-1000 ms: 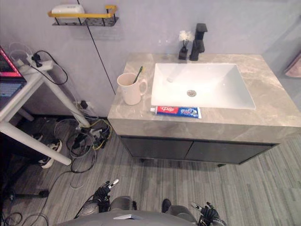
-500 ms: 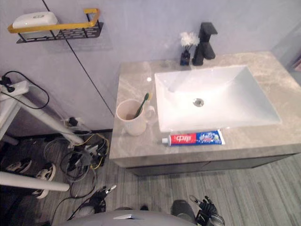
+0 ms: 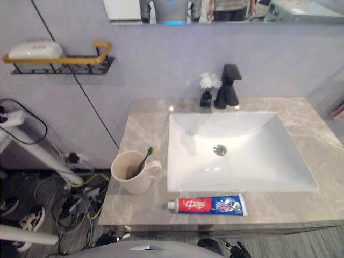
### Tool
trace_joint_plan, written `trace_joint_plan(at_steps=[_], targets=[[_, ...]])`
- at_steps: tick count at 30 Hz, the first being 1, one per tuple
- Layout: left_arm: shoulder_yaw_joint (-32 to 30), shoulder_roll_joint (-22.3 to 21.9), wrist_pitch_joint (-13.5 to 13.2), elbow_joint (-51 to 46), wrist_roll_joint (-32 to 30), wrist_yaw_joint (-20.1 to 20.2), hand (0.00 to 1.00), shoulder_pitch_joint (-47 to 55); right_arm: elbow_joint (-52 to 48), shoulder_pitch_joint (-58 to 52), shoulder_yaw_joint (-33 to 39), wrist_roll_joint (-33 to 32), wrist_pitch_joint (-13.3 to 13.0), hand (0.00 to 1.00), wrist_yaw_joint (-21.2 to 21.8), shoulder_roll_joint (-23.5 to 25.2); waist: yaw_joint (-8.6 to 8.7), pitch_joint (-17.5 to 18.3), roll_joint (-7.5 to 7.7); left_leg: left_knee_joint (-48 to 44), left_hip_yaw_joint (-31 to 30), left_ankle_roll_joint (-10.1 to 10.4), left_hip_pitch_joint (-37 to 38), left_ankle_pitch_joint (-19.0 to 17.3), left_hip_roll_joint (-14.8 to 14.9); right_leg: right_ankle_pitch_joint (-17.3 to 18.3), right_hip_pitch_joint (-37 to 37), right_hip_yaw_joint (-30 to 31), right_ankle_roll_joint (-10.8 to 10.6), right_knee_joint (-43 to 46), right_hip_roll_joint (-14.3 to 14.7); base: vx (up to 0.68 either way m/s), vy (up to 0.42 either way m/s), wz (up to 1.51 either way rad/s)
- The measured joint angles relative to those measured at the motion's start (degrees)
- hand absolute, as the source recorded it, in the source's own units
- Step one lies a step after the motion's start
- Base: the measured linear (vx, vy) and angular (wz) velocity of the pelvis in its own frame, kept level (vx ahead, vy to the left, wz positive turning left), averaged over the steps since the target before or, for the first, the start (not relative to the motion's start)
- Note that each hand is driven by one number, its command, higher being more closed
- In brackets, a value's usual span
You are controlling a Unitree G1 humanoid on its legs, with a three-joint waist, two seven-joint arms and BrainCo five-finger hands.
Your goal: Organize washtable
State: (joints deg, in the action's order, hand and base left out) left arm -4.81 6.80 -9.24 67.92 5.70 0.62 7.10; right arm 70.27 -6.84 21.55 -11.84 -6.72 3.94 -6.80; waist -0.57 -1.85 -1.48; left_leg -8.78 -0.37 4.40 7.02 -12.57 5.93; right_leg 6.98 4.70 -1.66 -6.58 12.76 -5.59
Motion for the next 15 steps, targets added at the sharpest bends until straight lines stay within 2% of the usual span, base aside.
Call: trace_joint_plan(at_steps=[2, 4, 5, 8, 11, 15], targets=[[0.02, -0.10, -0.02, -0.01, 0.00, 0.04, 0.00, -0.34, 0.05, 0.07, -0.28, -0.01, -0.12, 0.00, 0.05, -0.31, 0.07, 0.18, -0.29, 1.44, -0.07, 1.29, -0.35, 0.81, 1.19, -1.92, -0.69, -0.59, 0.70, -2.48, 1.32, -0.05, -0.099, 0.04], [-0.01, 0.00, -0.03, -0.05, 0.03, 0.06, 0.00, -0.73, 0.13, -0.13, -0.76, -0.02, -0.11, 0.00, 0.05, -0.22, 0.11, 0.39, -0.47, 2.02, -0.06, 1.70, -0.31, 1.17, 1.59, -3.52, -1.50, -0.75, 1.03, -4.87, 1.85, -0.09, -0.021, -0.05], [-0.01, 0.01, -0.08, -0.15, 0.03, 0.05, 0.00, -0.77, 0.13, -0.29, -1.36, -0.03, -0.10, 0.00, 0.05, -0.23, 0.14, 0.26, -0.01, 2.38, -0.04, 1.74, -0.43, 1.44, 1.58, -4.85, -2.15, -0.75, 1.01, -6.87, 1.89, -0.10, 0.014, -0.07], [0.19, 0.00, -0.16, -0.36, 0.04, 0.08, 0.00, -0.71, 0.13, -0.64, -1.74, -0.04, -0.11, 0.00, 0.05, -0.06, 0.16, 0.55, 0.10, 3.11, 0.03, 1.53, -0.66, 1.59, 1.30, -7.36, -3.77, -0.79, 0.91, -11.15, 1.72, -0.12, 0.050, -0.05], [0.35, 0.68, -0.18, -0.38, 0.06, 0.08, 0.00, -0.76, 0.12, -1.48, -3.39, -0.05, -0.11, 0.00, 0.04, 0.41, 0.17, 0.91, 1.10, 3.89, 0.18, 1.24, -0.94, 2.37, 0.58, -9.91, -5.12, -0.80, 0.65, -15.19, 1.28, -0.10, 0.028, 0.00], [0.53, 1.04, -0.18, -0.35, 0.06, 0.05, 0.00, -0.70, 0.11, -2.10, -3.71, -0.13, -0.11, 0.00, 0.03, 0.62, 0.23, 0.92, 1.53, 4.01, 0.10, 1.22, -1.73, 2.56, 0.30, -10.89, -5.51, -0.98, 0.81, -17.04, 1.12, -0.08, 0.004, 0.05]])
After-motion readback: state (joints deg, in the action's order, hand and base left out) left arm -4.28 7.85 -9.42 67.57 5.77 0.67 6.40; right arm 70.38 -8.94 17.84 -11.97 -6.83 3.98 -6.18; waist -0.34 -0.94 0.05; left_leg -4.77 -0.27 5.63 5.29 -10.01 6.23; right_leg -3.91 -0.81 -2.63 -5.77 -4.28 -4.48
